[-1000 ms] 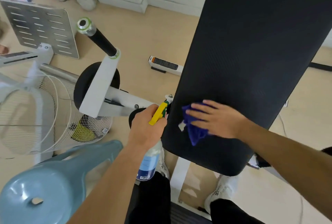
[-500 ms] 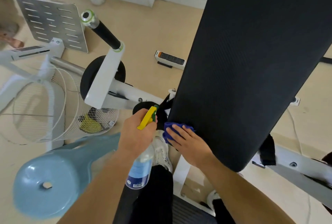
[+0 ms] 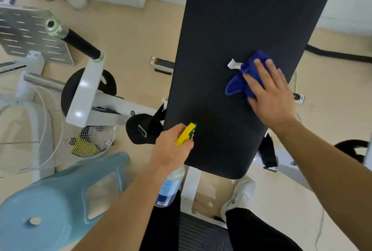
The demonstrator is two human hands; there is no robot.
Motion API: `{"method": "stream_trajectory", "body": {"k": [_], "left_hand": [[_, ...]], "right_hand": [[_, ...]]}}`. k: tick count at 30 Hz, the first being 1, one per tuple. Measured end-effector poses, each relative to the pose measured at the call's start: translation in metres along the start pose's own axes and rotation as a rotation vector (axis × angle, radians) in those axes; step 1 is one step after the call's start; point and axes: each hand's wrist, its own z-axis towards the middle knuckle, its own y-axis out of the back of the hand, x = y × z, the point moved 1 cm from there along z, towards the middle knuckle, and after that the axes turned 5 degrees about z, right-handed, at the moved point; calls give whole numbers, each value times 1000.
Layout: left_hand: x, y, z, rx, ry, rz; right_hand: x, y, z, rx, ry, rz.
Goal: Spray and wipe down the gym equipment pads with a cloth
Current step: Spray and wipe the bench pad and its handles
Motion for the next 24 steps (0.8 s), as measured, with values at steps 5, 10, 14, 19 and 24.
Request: {"method": "stream_trajectory", "body": {"k": [5,10,14,19,24], "left_hand": [[-17,-18,1,-14,-16,30],[-28,-37,4,43,-57,139],[-37,-58,4,89,-89,199],[-52,-86,-6,113,-108,198],[-64,-106,-8,88,-134,170]], "right_hand": [[42,-47,-118,191,305,15],[32,-48,-170,346,496,31],[-14,-23,-102,133,201,58],[-63,29,-26,-28,-107,106],[-75,52,9,-62,-105,147]]}}
